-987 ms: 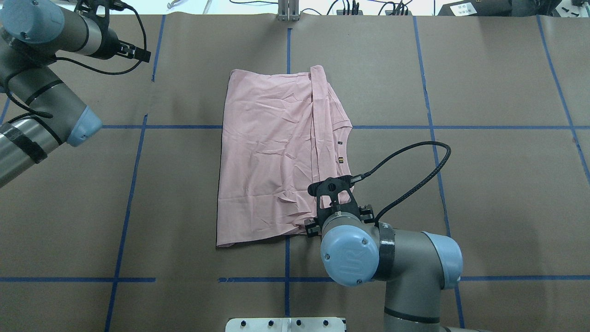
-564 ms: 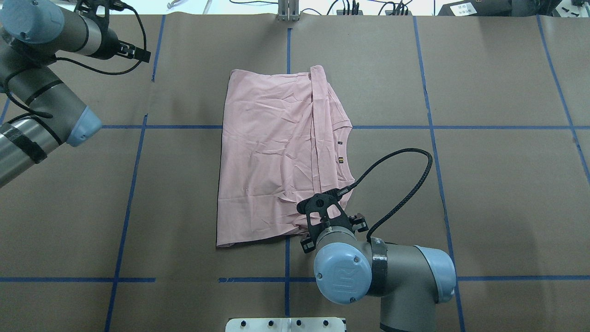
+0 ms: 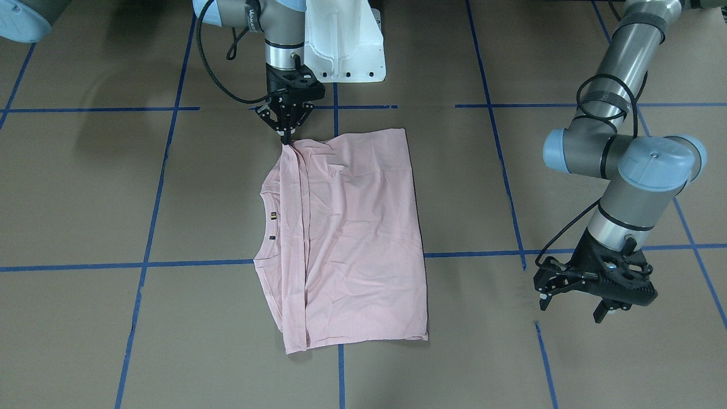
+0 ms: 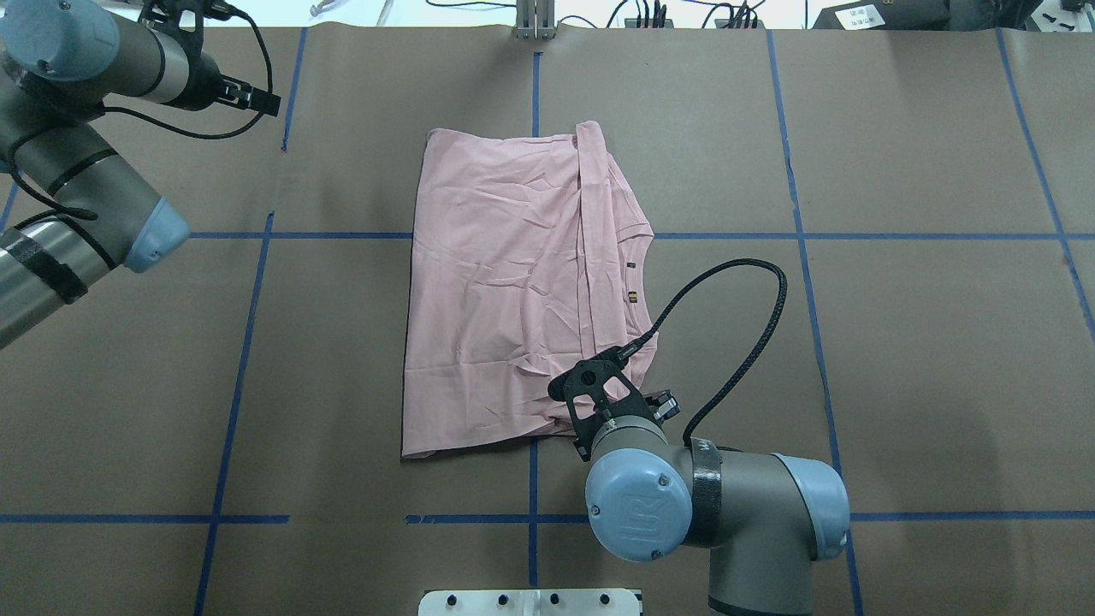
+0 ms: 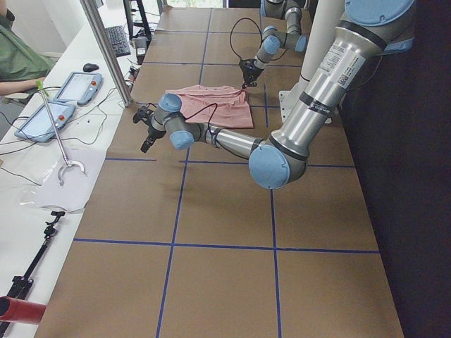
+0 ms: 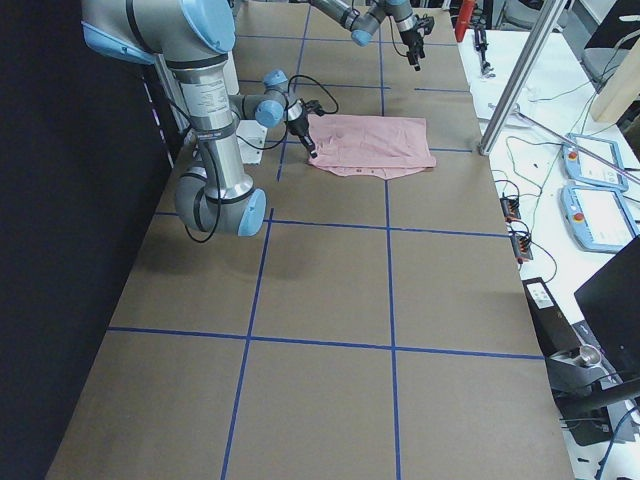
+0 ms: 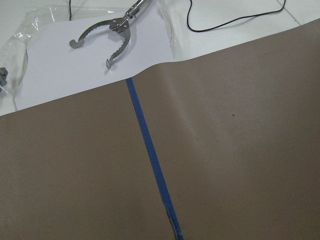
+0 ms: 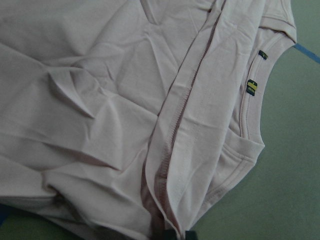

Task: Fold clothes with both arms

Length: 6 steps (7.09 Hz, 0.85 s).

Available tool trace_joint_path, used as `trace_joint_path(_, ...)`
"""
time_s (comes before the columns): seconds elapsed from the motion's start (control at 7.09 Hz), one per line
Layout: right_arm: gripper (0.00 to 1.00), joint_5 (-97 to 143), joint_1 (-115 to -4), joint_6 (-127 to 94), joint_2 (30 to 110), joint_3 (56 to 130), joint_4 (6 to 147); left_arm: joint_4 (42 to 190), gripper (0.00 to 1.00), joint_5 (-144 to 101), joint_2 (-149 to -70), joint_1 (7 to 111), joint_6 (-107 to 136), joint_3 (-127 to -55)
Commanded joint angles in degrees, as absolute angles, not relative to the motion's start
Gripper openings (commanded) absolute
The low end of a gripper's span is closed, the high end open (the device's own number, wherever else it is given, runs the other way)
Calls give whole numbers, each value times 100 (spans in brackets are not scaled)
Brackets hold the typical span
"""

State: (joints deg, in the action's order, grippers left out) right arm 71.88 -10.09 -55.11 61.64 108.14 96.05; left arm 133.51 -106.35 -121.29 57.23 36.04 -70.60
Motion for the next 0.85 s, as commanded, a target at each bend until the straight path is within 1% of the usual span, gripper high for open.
trace_joint_path(0.0,0,7154,-1028,-5589,6292,10889,9580,13351,100,-10635,-12129,5722,3604,-7066)
trace_joint_path(0.28,0,6926,-766,-5982,6652,11038,9554,13351,100,-10635,-12129,5713,3604,-7066)
trace_joint_path(0.42,8,6917,-695,-6185,6688,11056,9554,13351,100,-10635,-12129,5713,3604,-7066)
trace_joint_path(0.56,39,6917,-677,-6248,6715,11048,9554,13351,100,-10635,-12129,5713,3604,-7066)
trace_joint_path(0.7,99,6917,-677,-6493,6767,11065,9554,13351,100,-10635,-12129,5713,3604,-7066)
